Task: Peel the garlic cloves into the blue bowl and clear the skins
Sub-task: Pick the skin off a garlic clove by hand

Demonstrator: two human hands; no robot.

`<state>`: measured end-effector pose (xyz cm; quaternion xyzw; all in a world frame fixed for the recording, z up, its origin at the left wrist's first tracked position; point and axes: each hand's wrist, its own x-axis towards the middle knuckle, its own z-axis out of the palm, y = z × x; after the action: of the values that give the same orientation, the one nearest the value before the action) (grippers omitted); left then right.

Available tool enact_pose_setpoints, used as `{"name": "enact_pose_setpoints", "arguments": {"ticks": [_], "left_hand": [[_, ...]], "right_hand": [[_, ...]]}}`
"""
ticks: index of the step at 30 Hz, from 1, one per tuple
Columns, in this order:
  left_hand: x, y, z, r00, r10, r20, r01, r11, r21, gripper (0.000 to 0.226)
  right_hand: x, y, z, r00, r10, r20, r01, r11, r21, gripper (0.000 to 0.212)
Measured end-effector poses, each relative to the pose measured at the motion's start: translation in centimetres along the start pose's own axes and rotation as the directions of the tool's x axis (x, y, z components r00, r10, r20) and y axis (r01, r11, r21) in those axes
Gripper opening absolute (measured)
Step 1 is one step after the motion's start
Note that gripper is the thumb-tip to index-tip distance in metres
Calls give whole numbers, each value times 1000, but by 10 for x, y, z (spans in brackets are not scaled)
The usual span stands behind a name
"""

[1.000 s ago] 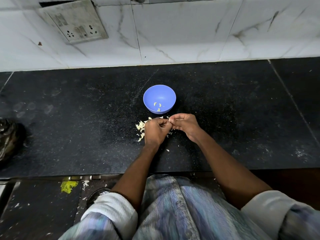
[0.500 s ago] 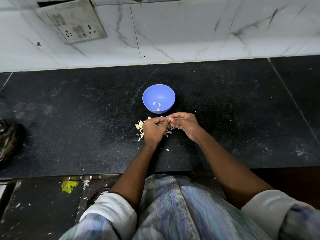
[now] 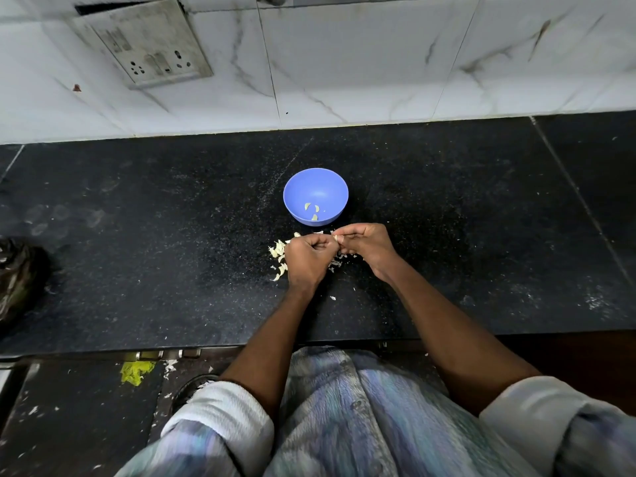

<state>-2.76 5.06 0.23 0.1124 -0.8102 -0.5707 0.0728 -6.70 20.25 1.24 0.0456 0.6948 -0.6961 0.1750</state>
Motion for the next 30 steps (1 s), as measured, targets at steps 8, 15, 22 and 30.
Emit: {"name": "enact_pose_setpoints", "arguments": {"ticks": [8, 15, 22, 30], "left_hand": [[5, -9, 0, 992, -128, 9, 128, 987, -98, 7], [3, -3, -6, 997, -60, 41, 64, 992, -108, 8], [3, 2, -5, 996, -91, 15, 92, 988, -123, 7], [2, -2, -1, 966, -251, 60, 258, 925, -280, 17]], "right_hand": [[2, 0, 6, 998, 42, 55, -47, 994, 94, 16], [3, 1, 2, 995, 96, 13, -96, 977, 191, 17], [0, -1, 0, 999, 53, -6, -53, 996, 69, 11], [0, -4, 3, 992, -130, -2, 128, 982, -142, 12]]}}
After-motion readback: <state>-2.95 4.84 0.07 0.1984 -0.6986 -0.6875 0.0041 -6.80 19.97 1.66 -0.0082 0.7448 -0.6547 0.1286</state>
